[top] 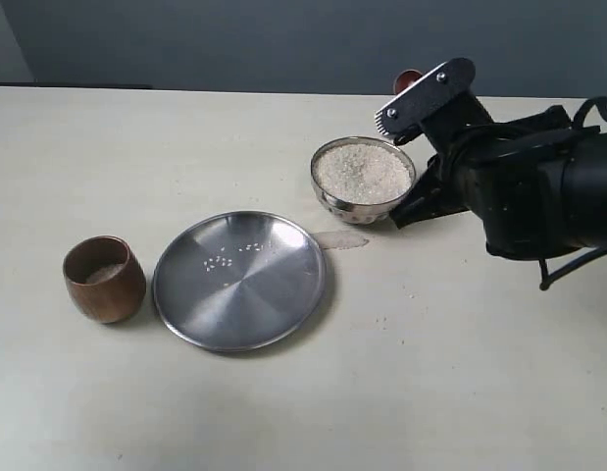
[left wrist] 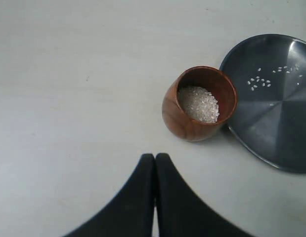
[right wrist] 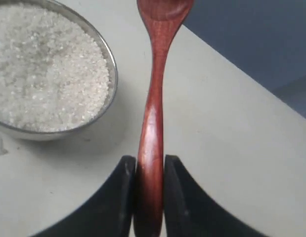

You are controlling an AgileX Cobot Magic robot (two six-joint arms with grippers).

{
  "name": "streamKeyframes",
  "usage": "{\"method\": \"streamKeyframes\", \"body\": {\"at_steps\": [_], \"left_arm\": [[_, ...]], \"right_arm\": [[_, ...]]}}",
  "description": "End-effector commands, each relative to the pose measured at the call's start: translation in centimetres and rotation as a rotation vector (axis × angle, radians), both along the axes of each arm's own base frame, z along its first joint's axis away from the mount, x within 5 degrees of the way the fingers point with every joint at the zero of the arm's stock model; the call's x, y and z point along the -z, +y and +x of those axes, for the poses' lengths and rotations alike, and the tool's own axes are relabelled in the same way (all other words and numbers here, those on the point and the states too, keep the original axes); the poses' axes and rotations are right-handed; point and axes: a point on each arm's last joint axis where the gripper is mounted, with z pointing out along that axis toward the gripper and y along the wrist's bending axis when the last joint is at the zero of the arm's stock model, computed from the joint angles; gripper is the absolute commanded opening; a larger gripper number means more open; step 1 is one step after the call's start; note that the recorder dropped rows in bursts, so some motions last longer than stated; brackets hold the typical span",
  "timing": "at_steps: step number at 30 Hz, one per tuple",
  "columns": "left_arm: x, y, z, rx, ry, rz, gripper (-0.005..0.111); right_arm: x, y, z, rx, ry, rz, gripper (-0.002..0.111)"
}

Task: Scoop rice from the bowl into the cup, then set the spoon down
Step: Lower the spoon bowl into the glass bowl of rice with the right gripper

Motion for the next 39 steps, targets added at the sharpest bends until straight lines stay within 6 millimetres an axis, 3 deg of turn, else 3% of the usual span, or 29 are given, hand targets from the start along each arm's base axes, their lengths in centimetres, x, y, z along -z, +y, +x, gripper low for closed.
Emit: {"method": "streamKeyframes", "body": {"at_steps": [1, 6, 19, 30, 39], "left_arm": [[0.0, 0.0, 0.1, 0.001, -0.010, 0.003, 0.000], [0.0, 0.0, 0.1, 0.001, -0.010, 0.003, 0.000], [0.0, 0.0, 0.1, 0.001, -0.010, 0.002, 0.000], [0.0, 0.0, 0.1, 0.001, -0.010, 0.002, 0.000], [0.0, 0.0, 0.1, 0.001, -0.010, 0.002, 0.000]], "right_arm": [[-0.9, 0.8, -0.8, -0.033, 0.008, 0.244, -0.001], [-1.9, 1.5, -1.5, -0.086, 0.017, 0.379, -0.001], [-2.6, 1.3, -1.8, -0.095, 0.002, 0.399, -0.001], [-2.5, 0.6, -1.6, -0.125, -0.022, 0.233, -0.001], [-2.6, 0.3, -1.5, -0.097, -0.034, 0.205, -0.001]]}}
